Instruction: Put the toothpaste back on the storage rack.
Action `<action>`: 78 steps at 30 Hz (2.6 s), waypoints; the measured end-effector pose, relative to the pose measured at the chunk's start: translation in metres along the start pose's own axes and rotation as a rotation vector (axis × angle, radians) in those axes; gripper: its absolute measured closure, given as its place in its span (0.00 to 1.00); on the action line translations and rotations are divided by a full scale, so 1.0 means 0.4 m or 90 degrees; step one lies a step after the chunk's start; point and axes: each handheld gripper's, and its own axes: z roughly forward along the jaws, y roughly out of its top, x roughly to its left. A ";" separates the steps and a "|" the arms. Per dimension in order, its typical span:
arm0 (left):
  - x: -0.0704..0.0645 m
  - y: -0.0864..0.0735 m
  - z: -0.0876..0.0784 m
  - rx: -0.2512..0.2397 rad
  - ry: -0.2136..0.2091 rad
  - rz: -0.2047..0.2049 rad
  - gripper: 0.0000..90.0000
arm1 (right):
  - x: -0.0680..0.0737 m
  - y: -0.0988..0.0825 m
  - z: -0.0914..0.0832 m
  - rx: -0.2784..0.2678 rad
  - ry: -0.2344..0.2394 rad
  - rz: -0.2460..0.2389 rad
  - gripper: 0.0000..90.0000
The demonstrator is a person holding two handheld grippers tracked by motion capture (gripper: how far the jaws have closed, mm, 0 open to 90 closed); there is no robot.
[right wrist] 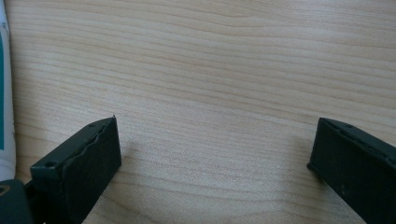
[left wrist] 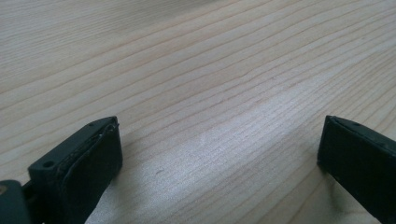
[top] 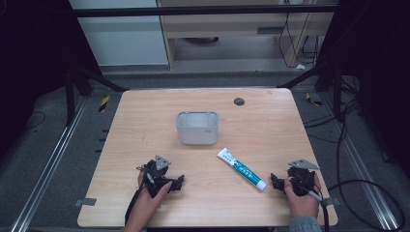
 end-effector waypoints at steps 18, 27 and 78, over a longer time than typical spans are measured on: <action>0.000 0.000 0.000 0.000 0.000 0.000 0.00 | 0.001 0.000 -0.001 0.000 0.002 0.000 0.02; -0.001 -0.001 0.000 -0.001 -0.001 0.000 0.00 | 0.003 0.000 0.000 0.001 0.010 -0.014 0.02; -0.001 0.002 0.001 0.000 0.001 -0.002 0.00 | 0.260 0.316 -0.054 0.048 0.006 -0.293 0.34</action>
